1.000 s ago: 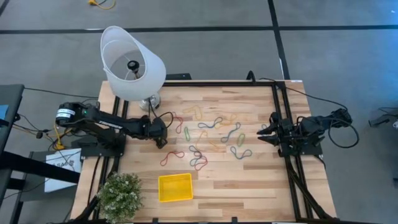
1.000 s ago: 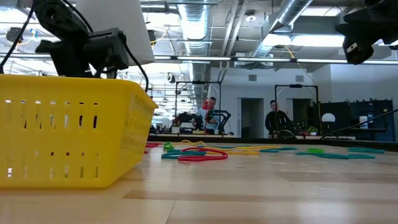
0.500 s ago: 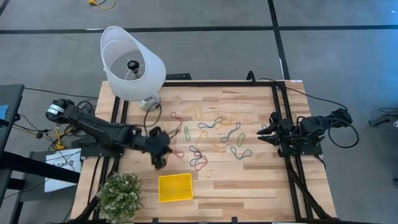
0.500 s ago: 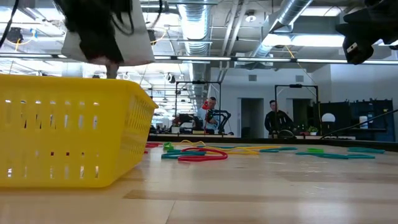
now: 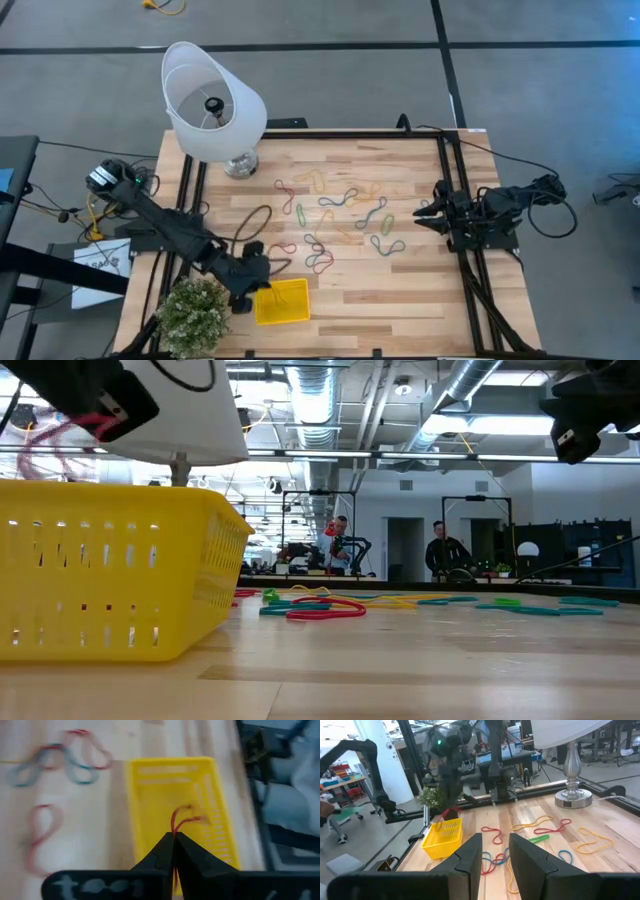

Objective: Pick and place items into bin
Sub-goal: Put the red rubber band into the yellow bin

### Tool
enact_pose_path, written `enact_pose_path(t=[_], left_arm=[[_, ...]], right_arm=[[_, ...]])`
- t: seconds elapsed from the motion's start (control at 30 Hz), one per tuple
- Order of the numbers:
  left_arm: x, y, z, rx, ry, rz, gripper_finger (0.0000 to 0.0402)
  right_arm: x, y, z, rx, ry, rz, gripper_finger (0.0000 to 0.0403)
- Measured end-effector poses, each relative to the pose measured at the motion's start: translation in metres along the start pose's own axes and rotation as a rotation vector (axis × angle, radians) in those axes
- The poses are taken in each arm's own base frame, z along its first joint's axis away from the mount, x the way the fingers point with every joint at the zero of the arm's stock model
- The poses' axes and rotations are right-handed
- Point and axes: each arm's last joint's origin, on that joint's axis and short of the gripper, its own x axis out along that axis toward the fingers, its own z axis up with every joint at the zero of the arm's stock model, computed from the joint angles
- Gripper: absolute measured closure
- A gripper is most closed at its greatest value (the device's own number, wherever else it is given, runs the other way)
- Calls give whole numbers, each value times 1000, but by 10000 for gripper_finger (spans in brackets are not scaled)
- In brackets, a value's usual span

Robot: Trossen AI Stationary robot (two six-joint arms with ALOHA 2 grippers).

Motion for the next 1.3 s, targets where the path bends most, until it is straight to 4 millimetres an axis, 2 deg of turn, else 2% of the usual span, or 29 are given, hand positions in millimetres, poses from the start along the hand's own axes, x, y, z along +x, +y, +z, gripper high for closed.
enact_pose_path(t=[0.23, 0.5, 0.7, 0.97, 1.13, 1.3], left_arm=[[30, -6, -7, 22, 104, -78, 402], [50, -10, -8, -34, 122, -133, 401], [55, -1, -6, -146, 142, -95, 398], [56, 8, -4, -260, 183, -92, 358], [56, 11, -7, -238, 217, -75, 330], [52, 18, -3, -219, 245, -32, 328]], right_arm=[[0, 0, 0, 0, 1, 0, 310], [0, 0, 0, 0, 1, 0, 310], [0, 0, 0, 0, 1, 1, 310], [0, 0, 0, 0, 1, 0, 310], [0, 0, 0, 0, 1, 0, 310], [0, 0, 0, 0, 0, 0, 310]])
